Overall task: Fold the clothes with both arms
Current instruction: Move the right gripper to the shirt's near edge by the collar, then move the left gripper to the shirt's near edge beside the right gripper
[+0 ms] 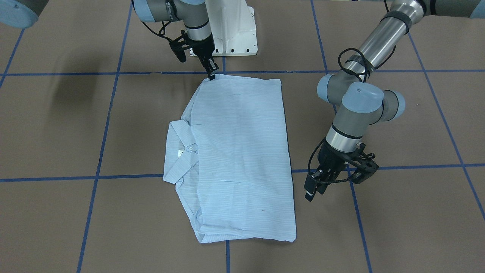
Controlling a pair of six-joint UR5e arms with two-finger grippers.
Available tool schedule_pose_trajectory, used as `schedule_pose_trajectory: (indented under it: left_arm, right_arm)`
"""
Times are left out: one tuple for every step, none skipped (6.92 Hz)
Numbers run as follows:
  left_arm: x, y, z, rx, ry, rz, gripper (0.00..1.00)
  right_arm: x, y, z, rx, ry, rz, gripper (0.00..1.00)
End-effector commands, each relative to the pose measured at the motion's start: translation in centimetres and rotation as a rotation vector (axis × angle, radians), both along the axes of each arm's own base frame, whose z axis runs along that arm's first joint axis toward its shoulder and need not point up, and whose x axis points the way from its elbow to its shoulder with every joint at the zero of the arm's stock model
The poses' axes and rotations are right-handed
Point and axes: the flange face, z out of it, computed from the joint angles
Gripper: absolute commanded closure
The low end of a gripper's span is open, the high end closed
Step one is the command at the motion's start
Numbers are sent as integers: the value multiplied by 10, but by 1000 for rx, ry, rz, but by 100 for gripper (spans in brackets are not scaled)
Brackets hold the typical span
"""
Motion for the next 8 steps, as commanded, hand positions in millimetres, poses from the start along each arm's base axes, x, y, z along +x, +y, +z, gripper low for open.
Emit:
schedule_pose_trajectory:
  left_arm:
    - [-7, 7, -20, 21, 35, -6, 39]
    - [-18, 34, -17, 29, 56, 10, 39]
    - [-34, 77, -14, 1, 111, 17, 40]
    - [-26, 153, -12, -43, 175, 77, 40]
    - [-21, 218, -27, -123, 265, 119, 40]
    - [-4, 272, -34, -174, 310, 131, 40]
    - [9, 318, -31, -219, 319, 138, 40]
    - [24, 351, -20, -273, 312, 142, 40]
  right_arm:
    - [9, -2, -6, 1, -16, 4, 100]
    - [17, -1, -4, 1, -21, 3, 100]
    - [31, 1, 3, 1, -21, 3, 100]
    - [32, 4, 9, 1, -12, 0, 100]
    - [38, 5, 3, 2, -27, -1, 100]
    - [51, 13, 5, 2, -36, -15, 100]
    - [57, 19, 3, 3, -46, -24, 100]
    - [56, 23, 4, 2, -26, -29, 100]
